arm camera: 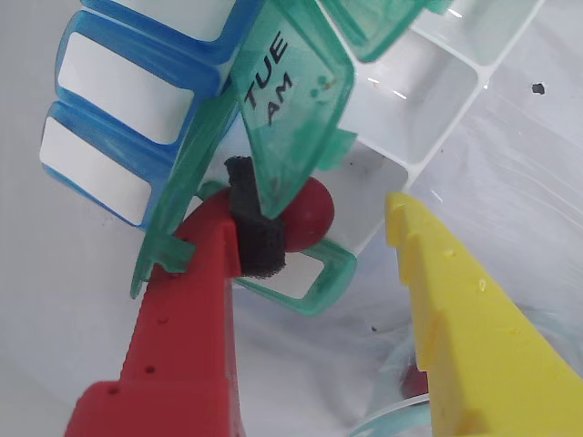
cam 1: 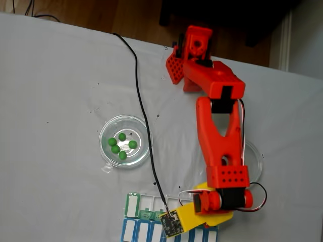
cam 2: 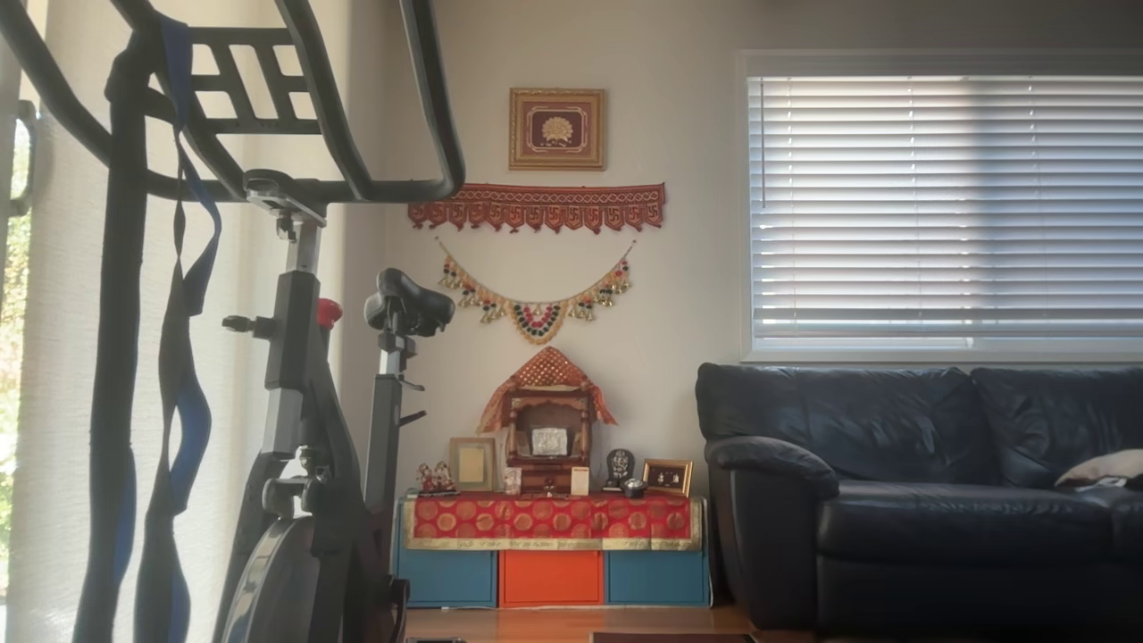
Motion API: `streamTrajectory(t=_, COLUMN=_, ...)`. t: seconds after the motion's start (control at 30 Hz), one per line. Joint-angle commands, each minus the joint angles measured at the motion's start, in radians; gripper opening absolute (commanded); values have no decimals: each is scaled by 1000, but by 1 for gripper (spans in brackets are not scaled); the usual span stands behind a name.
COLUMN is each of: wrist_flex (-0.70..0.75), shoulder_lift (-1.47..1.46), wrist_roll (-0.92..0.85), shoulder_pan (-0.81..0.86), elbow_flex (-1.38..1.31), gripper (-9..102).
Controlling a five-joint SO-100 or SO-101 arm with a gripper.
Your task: Sort medicines into box.
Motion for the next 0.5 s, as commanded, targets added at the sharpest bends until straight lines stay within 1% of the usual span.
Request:
streamTrajectory(t=0.0, wrist_flex=5, shoulder_lift=54, wrist_roll=-11, shoulder_pan=-5, elbow_flex=-101, gripper=24)
streamTrajectory(t=0.37, wrist_flex=8, shoulder_lift=64, wrist_roll=-14, shoulder_pan=-5, elbow_flex=-100, gripper=26)
streamTrajectory(t=0.47, wrist_flex=8, shoulder_lift=74, wrist_roll=-11, shoulder_pan=-6, elbow_flex=-94, gripper=24)
